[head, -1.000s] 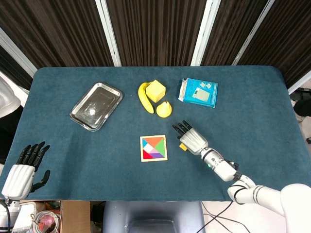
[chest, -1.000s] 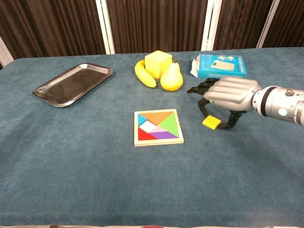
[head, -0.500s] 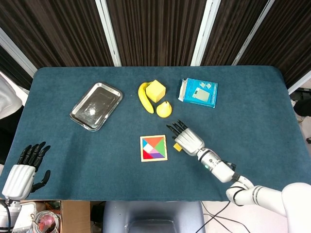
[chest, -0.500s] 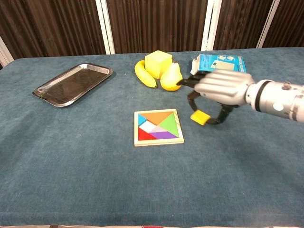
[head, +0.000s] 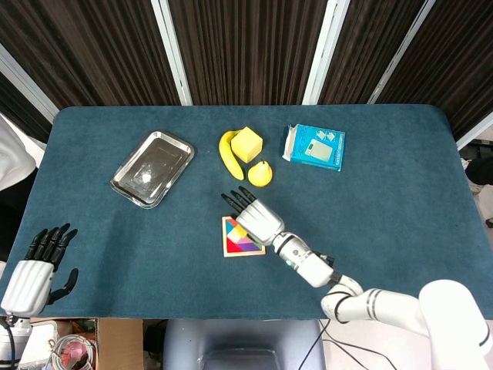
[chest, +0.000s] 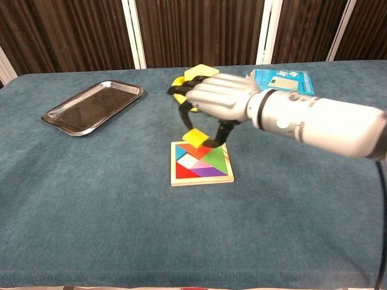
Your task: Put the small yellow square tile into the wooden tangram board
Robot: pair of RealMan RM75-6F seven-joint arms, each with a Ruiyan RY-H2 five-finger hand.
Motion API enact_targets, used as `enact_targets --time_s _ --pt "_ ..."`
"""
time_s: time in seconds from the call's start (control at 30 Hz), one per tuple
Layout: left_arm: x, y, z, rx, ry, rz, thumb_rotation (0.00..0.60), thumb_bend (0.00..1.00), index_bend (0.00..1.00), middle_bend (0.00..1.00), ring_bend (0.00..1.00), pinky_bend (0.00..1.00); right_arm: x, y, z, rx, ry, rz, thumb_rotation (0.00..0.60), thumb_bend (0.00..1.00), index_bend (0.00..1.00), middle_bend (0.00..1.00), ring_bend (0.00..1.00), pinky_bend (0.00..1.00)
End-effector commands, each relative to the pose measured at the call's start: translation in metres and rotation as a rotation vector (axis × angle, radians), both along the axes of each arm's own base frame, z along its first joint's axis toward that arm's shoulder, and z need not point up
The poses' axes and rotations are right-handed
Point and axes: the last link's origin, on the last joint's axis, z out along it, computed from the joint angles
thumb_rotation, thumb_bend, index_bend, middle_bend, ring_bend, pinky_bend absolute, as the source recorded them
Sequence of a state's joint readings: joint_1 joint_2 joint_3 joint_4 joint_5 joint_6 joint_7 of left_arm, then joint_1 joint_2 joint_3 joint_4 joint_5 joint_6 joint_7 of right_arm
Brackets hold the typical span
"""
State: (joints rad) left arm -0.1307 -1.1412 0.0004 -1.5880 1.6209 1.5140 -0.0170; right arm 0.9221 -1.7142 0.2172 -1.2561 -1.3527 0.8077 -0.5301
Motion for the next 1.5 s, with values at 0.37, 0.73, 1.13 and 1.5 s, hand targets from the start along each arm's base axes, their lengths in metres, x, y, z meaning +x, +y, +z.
enact_targets --time_s 0.37,0.73,1.13,1.5 --pt "-0.002 -0.003 0.006 0.005 -0.011 -0.005 0.6 0.49 0.0 0.0 0.0 0.0 0.011 -0.004 -0.044 -0.012 0.114 -0.036 0.6 0.41 0.67 0.11 0.0 0.0" --pt "-0.002 -0.003 0.005 -0.001 -0.01 -0.005 0.6 0.49 0.0 0.0 0.0 0.0 0.011 -0.004 -0.045 -0.012 0.119 -0.041 0.6 0.41 0.66 0.11 0.0 0.0" --pt "-0.002 -0.002 0.006 0.0 -0.015 -0.008 0.6 0.49 0.0 0.0 0.0 0.0 0.014 0.0 -0.048 0.006 0.107 -0.047 0.6 0.41 0.64 0.11 0.0 0.0" --pt "-0.001 -0.003 0.004 -0.007 -0.012 -0.011 0.6 0.49 0.0 0.0 0.0 0.0 0.013 0.0 -0.048 -0.002 0.115 -0.05 0.6 0.41 0.6 0.11 0.0 0.0"
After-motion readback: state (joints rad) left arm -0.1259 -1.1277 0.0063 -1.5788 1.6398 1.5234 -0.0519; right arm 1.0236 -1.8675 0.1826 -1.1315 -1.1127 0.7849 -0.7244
